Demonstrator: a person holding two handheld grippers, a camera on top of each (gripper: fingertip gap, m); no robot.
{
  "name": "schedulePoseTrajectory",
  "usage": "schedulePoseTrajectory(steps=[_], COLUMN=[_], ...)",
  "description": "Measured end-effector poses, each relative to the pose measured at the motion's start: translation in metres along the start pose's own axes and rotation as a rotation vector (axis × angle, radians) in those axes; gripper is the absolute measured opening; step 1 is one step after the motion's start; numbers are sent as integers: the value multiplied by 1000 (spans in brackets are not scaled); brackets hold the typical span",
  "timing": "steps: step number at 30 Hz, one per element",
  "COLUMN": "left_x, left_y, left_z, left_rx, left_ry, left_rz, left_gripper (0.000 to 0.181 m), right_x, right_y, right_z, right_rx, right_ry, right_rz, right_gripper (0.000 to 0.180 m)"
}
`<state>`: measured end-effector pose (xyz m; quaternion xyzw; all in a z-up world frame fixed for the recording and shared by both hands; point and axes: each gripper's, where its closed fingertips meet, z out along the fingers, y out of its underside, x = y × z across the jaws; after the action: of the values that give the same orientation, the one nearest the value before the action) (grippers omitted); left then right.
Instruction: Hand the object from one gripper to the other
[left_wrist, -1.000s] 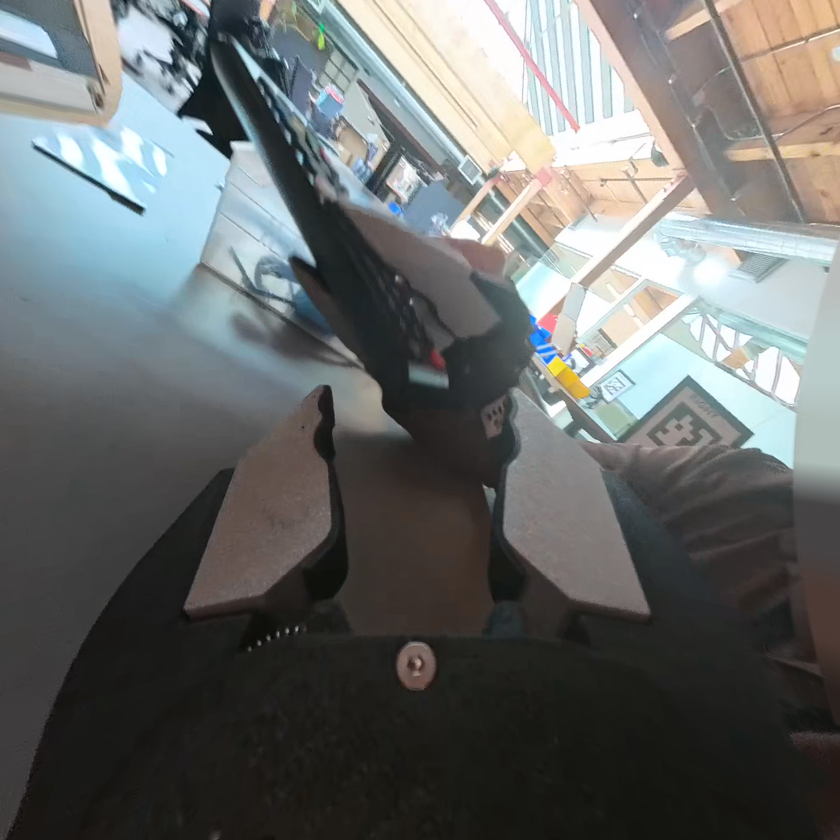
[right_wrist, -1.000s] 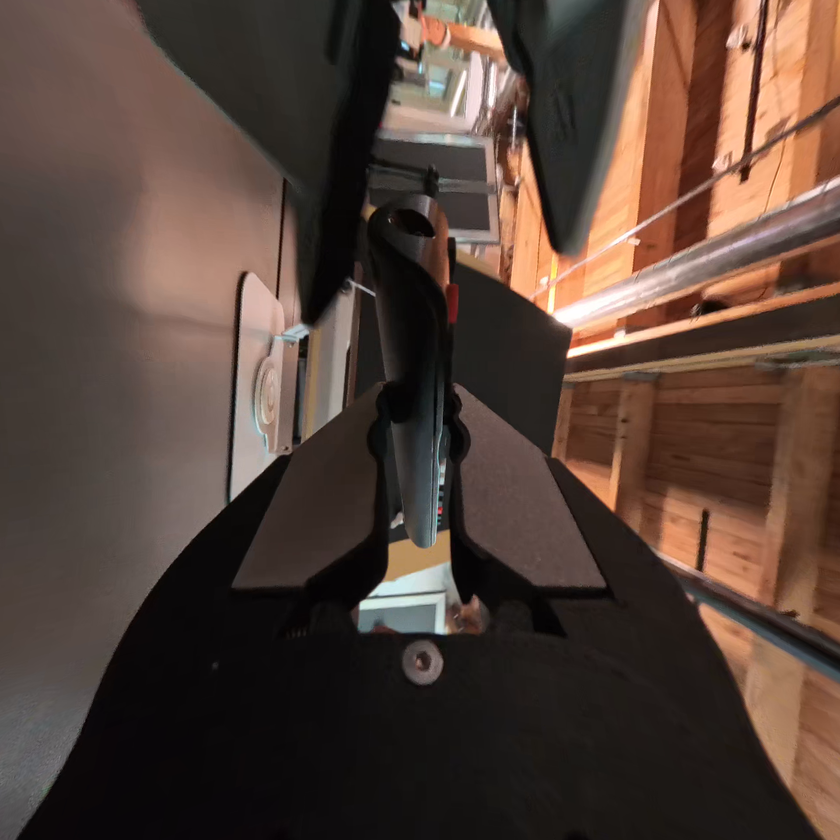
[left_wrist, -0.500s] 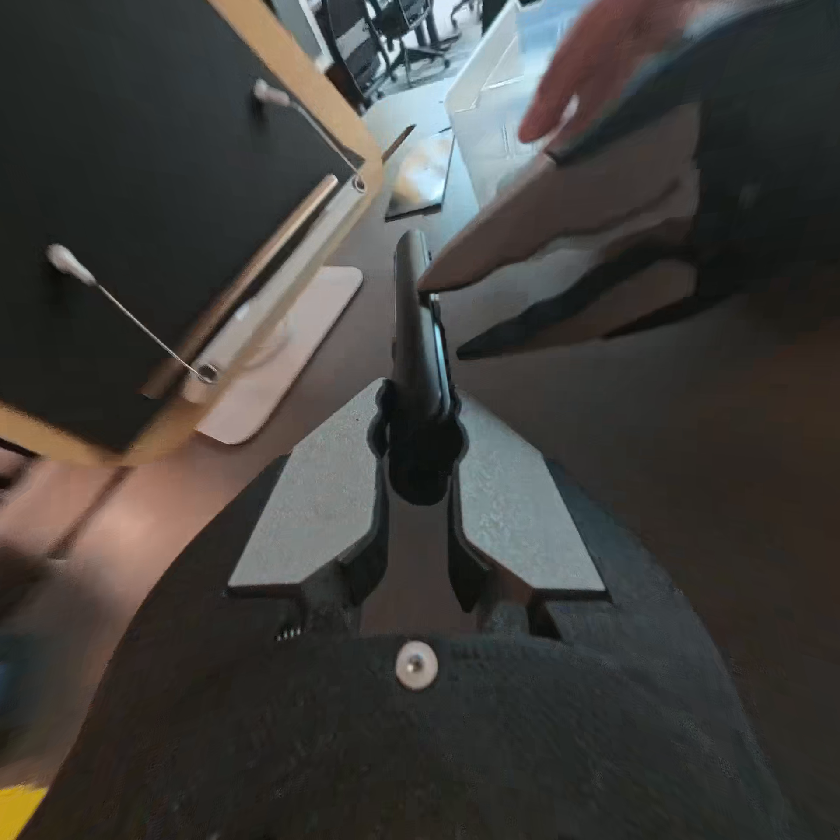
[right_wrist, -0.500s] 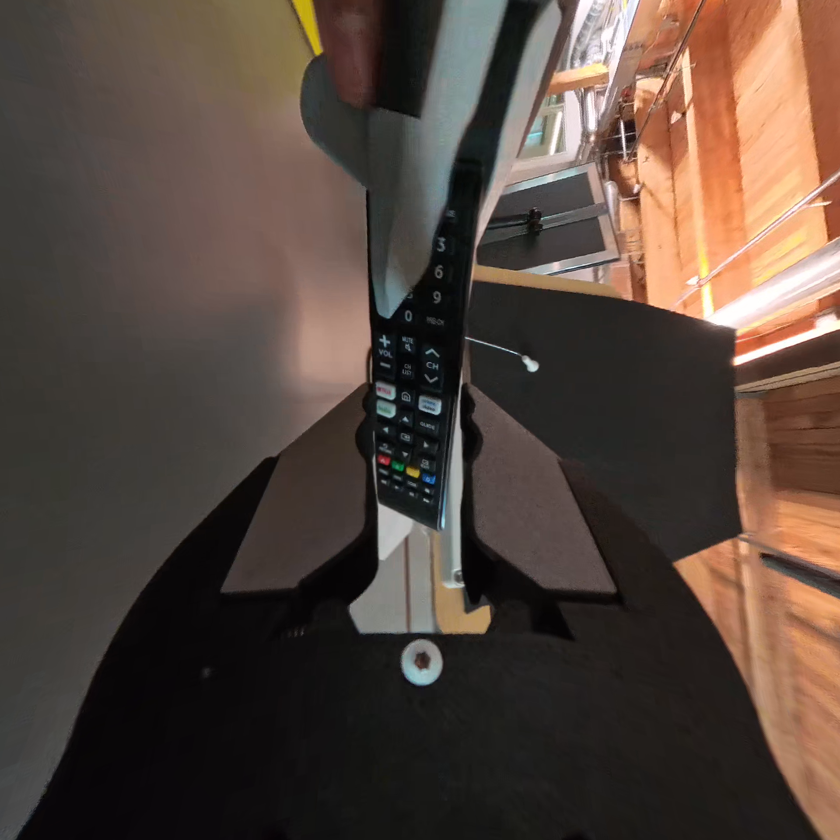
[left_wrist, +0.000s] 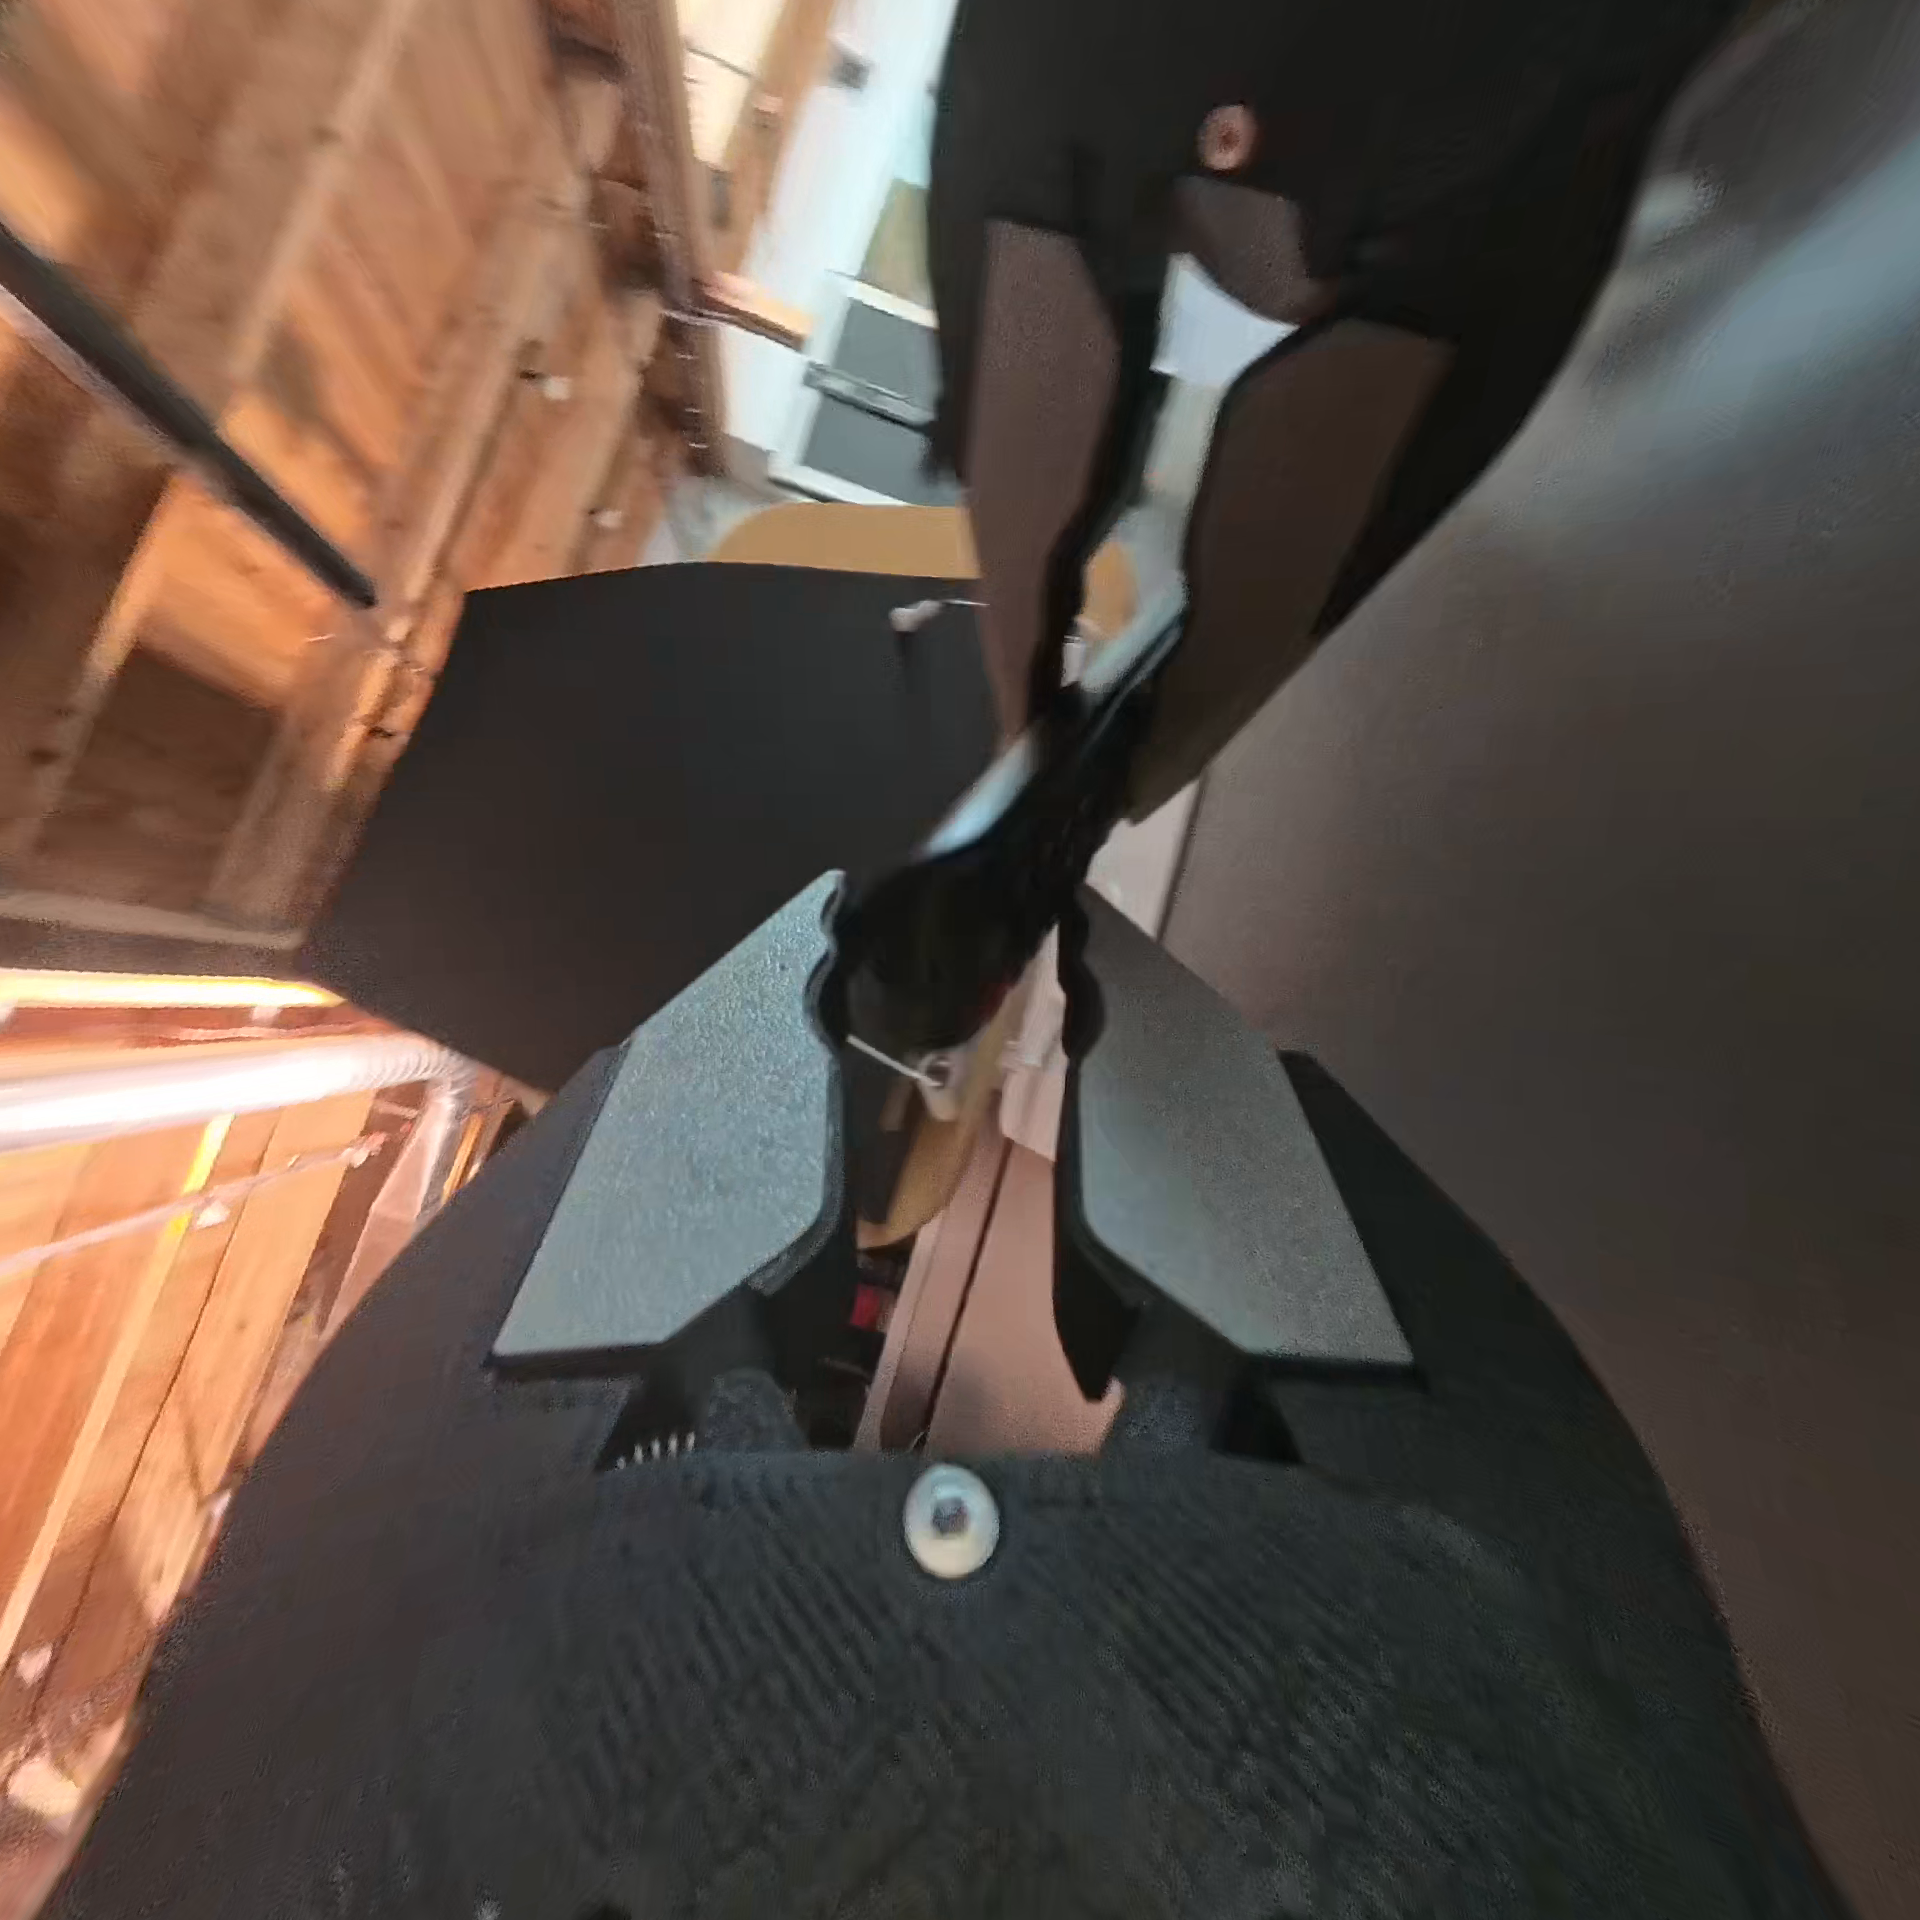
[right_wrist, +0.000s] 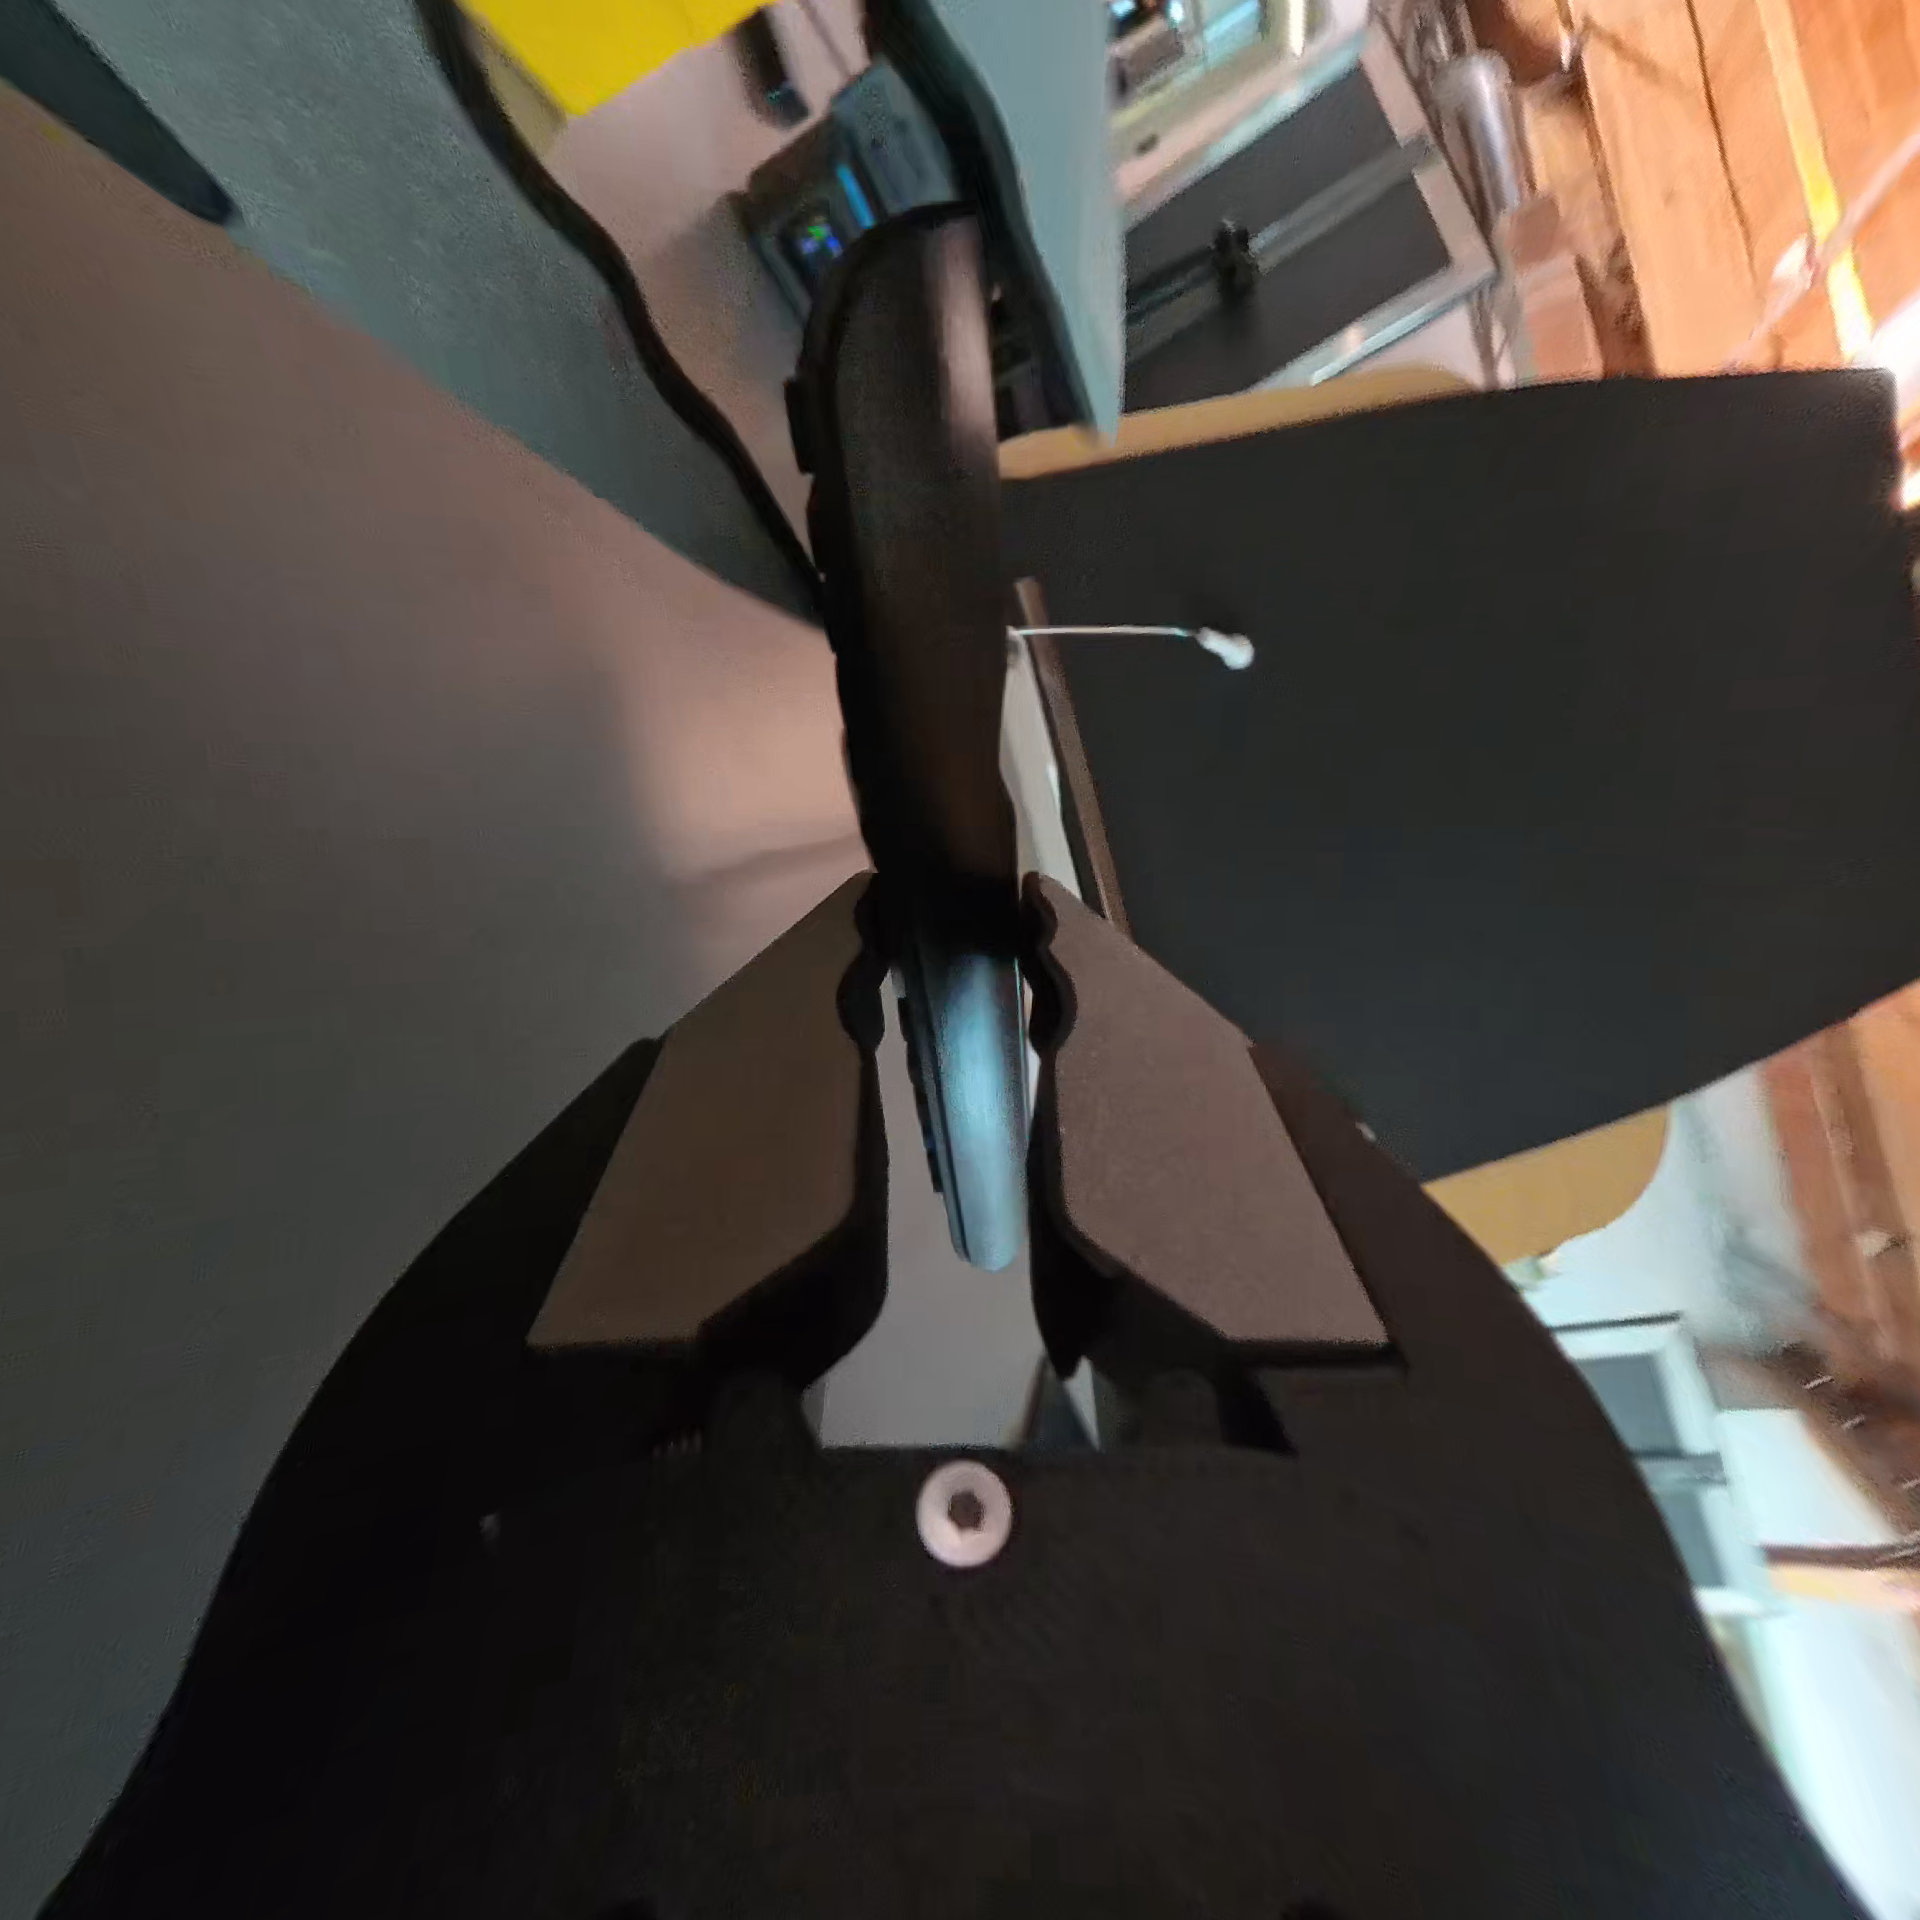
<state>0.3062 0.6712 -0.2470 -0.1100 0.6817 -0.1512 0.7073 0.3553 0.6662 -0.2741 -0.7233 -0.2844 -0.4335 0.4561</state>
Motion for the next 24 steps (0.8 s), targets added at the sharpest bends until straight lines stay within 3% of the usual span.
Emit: schedulePoseTrajectory(steps=[3,7,9,12,16,24], left_x=[-28,-27,-13,-4,17,33], left_y=[4,5,-1,-17,-22,-40], left_z=[-8,-5,-1,-1,-1,-1], left_rx=[-10,-42,-28,29,73,160], left_ry=[-131,-178,-144,-155,-137,-208], left_rz=[30,148,194,271,393,526], left_gripper=[31,33,40,41,44,40], right_x=[20,16,13,-7,-32,-68], right_y=[2,-20,-26,-18,-28,-46], right_z=[-9,-31,-41,-47,-70,-93], right_rx=[38,176,217,141,126,57], right_ry=[-52,-454,-608,-841,-1218,-1518], right_rz=[305,869,1028,1216,1396,1367], right_gripper=[21,21,21,20,21,21])
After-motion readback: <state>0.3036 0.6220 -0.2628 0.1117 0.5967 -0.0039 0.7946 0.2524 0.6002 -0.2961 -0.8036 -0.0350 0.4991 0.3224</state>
